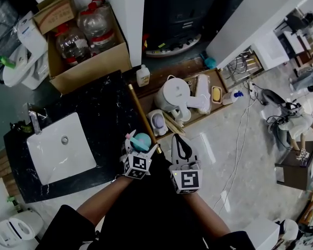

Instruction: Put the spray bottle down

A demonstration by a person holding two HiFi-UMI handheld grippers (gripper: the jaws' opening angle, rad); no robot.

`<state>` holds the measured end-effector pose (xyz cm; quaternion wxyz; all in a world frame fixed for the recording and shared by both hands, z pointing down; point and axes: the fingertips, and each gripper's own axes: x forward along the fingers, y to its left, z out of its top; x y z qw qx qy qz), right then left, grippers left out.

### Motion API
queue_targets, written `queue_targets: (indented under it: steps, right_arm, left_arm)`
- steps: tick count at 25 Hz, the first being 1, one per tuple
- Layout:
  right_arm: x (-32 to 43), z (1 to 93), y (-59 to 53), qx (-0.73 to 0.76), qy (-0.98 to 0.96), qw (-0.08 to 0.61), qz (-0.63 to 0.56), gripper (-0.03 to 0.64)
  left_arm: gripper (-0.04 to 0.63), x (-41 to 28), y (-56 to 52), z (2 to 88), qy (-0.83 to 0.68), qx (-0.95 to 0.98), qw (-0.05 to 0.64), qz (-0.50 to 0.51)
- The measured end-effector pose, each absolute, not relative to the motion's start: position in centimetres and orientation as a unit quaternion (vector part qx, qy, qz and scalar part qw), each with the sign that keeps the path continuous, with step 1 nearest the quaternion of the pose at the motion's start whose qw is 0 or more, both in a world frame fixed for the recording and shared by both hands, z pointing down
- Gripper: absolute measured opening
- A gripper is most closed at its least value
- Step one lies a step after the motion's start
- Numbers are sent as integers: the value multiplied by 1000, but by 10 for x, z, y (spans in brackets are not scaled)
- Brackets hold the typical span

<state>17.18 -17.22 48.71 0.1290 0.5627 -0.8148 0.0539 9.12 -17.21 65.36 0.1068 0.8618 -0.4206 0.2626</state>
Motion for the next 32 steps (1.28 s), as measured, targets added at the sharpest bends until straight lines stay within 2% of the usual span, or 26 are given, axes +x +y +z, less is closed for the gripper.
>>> queue_targets:
  steps: [16, 32]
  right_arm:
    - [152, 483, -165, 548, -826, 119, 51, 16]
    - [135, 472, -151, 554, -825, 95, 59, 16]
  left_arm:
    - [485, 79, -165, 657, -419, 861, 130, 257]
    - [486, 46, -144, 646, -444, 852, 162, 227]
